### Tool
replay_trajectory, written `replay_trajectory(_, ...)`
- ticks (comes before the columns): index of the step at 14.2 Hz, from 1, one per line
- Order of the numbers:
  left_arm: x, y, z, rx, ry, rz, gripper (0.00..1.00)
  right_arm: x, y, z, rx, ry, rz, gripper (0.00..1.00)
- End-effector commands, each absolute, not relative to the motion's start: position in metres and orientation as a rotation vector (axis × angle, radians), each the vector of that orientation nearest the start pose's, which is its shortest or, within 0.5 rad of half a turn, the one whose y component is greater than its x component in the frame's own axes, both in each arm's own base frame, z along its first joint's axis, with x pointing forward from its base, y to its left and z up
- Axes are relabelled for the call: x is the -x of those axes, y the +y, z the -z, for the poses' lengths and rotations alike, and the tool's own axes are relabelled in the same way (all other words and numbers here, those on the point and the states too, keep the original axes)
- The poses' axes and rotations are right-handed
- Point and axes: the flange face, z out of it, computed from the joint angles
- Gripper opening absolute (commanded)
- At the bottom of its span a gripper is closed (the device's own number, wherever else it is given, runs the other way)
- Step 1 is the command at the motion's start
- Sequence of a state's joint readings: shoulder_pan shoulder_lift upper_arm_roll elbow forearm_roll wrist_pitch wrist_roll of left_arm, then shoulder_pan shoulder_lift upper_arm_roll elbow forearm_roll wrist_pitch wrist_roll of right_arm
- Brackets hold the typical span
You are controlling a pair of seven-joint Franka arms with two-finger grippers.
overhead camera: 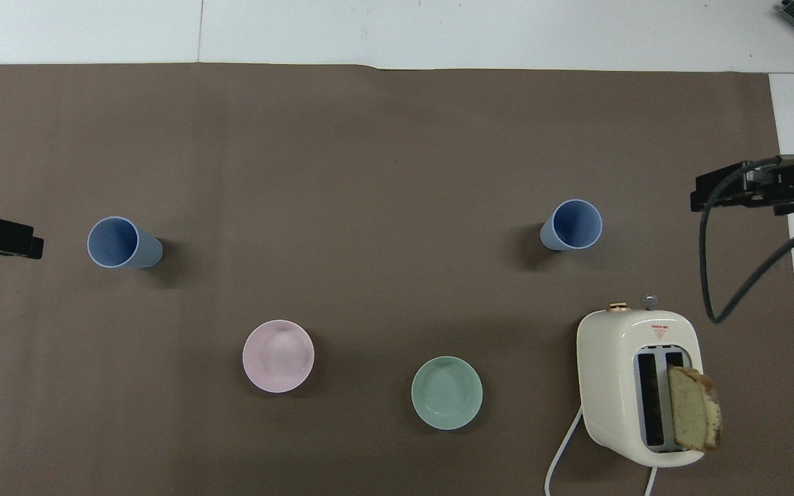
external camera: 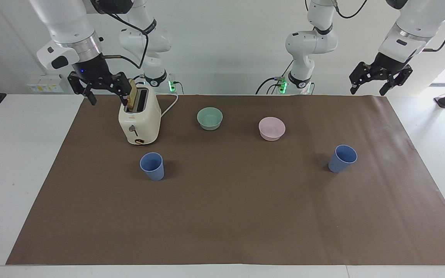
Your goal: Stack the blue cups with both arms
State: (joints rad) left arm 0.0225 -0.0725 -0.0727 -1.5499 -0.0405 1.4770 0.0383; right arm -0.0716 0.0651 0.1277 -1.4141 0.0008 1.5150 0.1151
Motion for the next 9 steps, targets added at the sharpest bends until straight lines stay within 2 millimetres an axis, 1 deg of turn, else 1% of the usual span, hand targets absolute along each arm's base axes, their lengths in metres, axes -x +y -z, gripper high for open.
replay_trajectory(1, -0.5145, -0.0301, -0.6701, 3.162, 0.141, -0.008, 1.00, -0.5637, 0.0262, -0.6569, 3.110, 0.072, 0.052, 1.00)
replay_trajectory(4, -0.5145, -0.0301, -0.6701, 3.163, 0.136, -0.008, 1.00, -0.5637, 0.0262, -0.6569, 3.110, 0.072, 0.052, 1.00)
replay_trajectory(6, -0.5137, -0.0358, -0.6712, 3.164, 0.139, -0.008, 1.00, -0.5637, 0.0262, -0.6569, 3.110, 0.072, 0.052, 1.00)
replay_trajectory(9, -0.5129, -0.0272, -0.6684, 3.164, 0.129, -0.013, 1.00, -0.5637, 0.0262, -0.6576, 3.110, 0.072, 0.055, 1.00)
